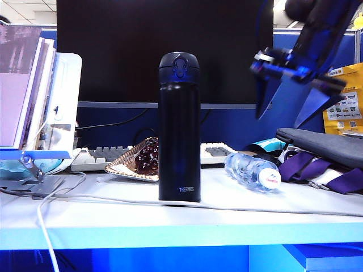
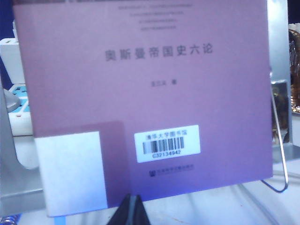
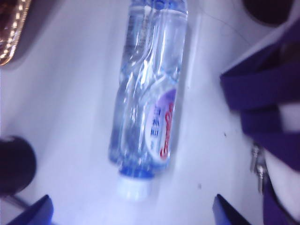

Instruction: Pick up the mineral water bottle and place it vertically to the right of the black thermos cup.

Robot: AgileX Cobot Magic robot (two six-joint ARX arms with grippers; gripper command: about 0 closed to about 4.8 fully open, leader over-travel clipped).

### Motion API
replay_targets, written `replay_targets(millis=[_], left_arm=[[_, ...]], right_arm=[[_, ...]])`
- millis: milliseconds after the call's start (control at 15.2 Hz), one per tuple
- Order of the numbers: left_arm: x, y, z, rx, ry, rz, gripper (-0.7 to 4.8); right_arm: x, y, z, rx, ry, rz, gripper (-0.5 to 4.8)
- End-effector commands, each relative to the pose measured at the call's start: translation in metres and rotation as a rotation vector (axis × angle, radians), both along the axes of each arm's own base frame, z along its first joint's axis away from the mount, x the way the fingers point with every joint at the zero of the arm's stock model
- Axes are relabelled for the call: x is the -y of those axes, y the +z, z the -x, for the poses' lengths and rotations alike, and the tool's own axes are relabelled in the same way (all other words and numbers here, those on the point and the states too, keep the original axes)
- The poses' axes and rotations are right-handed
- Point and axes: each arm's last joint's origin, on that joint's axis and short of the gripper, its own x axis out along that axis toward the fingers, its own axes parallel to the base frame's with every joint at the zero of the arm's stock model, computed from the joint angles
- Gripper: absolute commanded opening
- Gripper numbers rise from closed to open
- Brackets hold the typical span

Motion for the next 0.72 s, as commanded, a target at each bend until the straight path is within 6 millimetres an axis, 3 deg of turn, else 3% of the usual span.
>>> replay_targets(millis=[66, 394, 722], left_arm=[[0.000, -0.001, 0.000, -0.009, 0.005, -0.001, -0.05], [0.000, -0.001, 0.000, -0.009, 0.005, -0.001, -0.05], [0.000, -0.001, 0.000, -0.009, 0.005, -0.001, -0.05]], right_arm=[[-0.005, -0.014, -0.013, -0.051, 0.009, 0.019, 4.79], [-0.018, -0.046, -0.029, -0.123, 0.049, 0.039, 4.79], [-0.024, -0.065, -0.034, -0.167, 0.056, 0.060, 4.79]])
